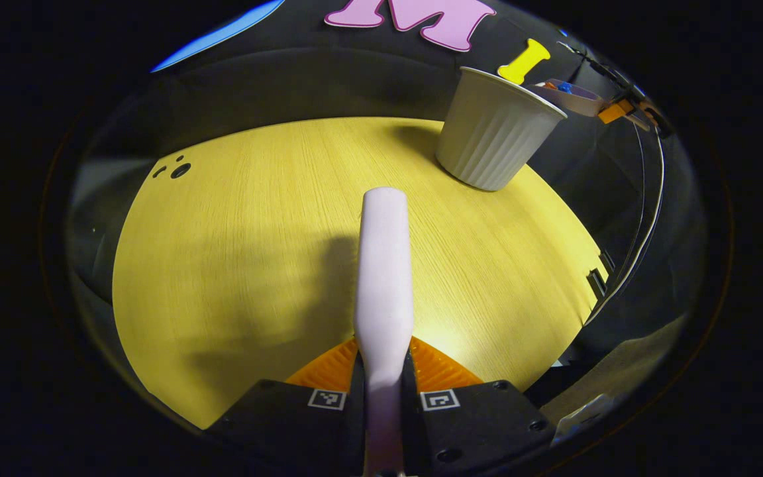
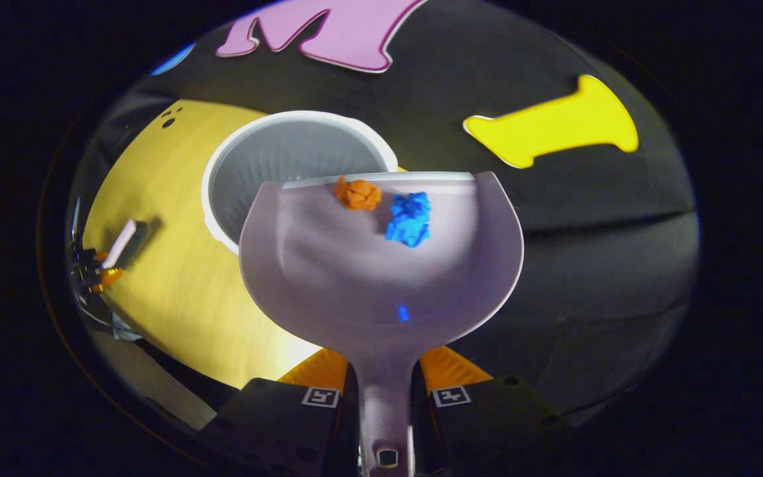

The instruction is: Pick up the small broom and dustpan from the desktop, sweep the trash into the dustpan with the broom, and then empty the trash into the garbage bin.

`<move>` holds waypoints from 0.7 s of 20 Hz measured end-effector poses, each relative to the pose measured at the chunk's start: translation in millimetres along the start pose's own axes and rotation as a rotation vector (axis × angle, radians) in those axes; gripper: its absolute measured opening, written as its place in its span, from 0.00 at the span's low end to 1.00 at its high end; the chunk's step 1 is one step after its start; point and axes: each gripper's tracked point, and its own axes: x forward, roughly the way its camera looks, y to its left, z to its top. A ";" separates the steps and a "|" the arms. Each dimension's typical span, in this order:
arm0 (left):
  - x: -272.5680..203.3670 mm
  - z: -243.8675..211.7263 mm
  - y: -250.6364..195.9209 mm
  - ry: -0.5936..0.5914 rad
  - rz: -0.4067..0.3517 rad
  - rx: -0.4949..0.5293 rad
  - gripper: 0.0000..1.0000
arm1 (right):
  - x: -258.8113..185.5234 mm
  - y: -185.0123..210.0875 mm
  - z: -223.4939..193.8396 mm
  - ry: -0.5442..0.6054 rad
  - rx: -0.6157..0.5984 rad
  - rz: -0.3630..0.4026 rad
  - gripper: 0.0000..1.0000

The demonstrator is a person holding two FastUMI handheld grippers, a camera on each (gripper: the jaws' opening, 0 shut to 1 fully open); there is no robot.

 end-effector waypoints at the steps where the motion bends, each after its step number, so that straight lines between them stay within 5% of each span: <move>1: 0.6 -0.5 0.5 0.001 0.001 -0.004 0.27 | 2.0 0.2 5.2 0.021 -0.030 -0.003 0.36; 14: 1.5 -1.5 2.8 0.003 0.026 -0.040 0.25 | 9.8 -1.1 22.3 0.053 -0.087 -0.006 0.36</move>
